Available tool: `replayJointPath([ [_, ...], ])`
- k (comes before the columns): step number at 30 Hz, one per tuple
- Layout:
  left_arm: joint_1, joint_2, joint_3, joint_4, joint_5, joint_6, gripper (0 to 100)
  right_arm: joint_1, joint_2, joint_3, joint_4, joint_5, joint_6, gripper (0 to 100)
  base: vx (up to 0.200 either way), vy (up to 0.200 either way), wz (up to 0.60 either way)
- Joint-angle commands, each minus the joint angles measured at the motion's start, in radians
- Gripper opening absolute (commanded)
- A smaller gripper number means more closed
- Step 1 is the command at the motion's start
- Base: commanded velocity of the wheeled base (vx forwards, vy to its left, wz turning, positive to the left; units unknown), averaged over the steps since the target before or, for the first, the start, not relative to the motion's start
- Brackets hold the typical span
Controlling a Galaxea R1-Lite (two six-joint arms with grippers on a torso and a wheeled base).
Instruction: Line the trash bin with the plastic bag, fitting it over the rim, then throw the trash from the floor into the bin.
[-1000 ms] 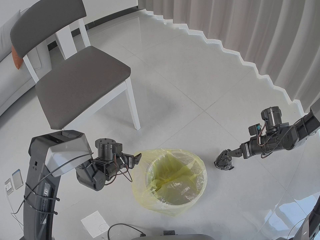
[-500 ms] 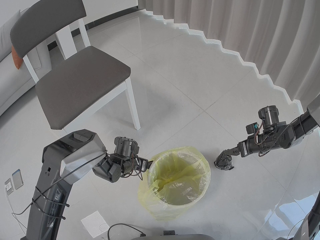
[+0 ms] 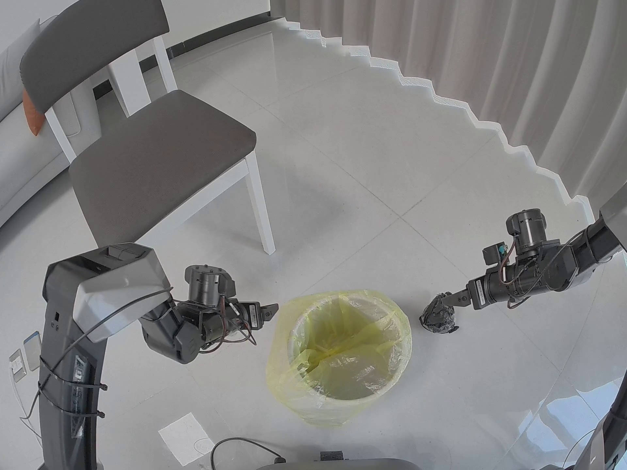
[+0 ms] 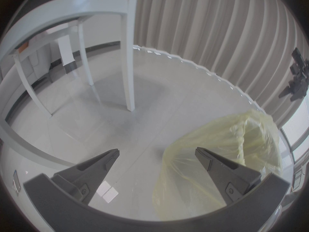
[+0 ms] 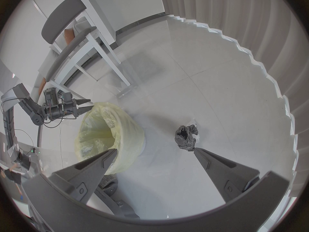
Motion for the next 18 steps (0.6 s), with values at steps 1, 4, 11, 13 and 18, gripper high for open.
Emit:
replayJointPath([
  [1,0.031,-0.081,0.182,-0.130,-0.020,-0.009,100,-0.011,-0.027,0.023,0.006,0.000,-0.002,100,0.000,0.000,0.00],
  [4,0.025,-0.109,0.328,-0.190,-0.029,0.064,100,-0.011,-0.045,0.034,0.009,0.000,-0.011,100,0.000,0.000,0.00],
  [11,0.007,-0.123,0.505,-0.187,-0.060,0.261,100,-0.016,-0.045,0.029,0.018,0.000,-0.025,100,0.000,0.000,0.00],
  [13,-0.015,-0.117,0.498,-0.185,-0.060,0.262,100,-0.016,-0.044,0.029,0.019,0.000,-0.025,100,0.000,0.000,0.00],
  [18,-0.061,-0.077,0.457,-0.167,-0.050,0.264,100,-0.019,-0.044,0.029,0.018,0.000,-0.026,100,0.000,0.000,0.00],
])
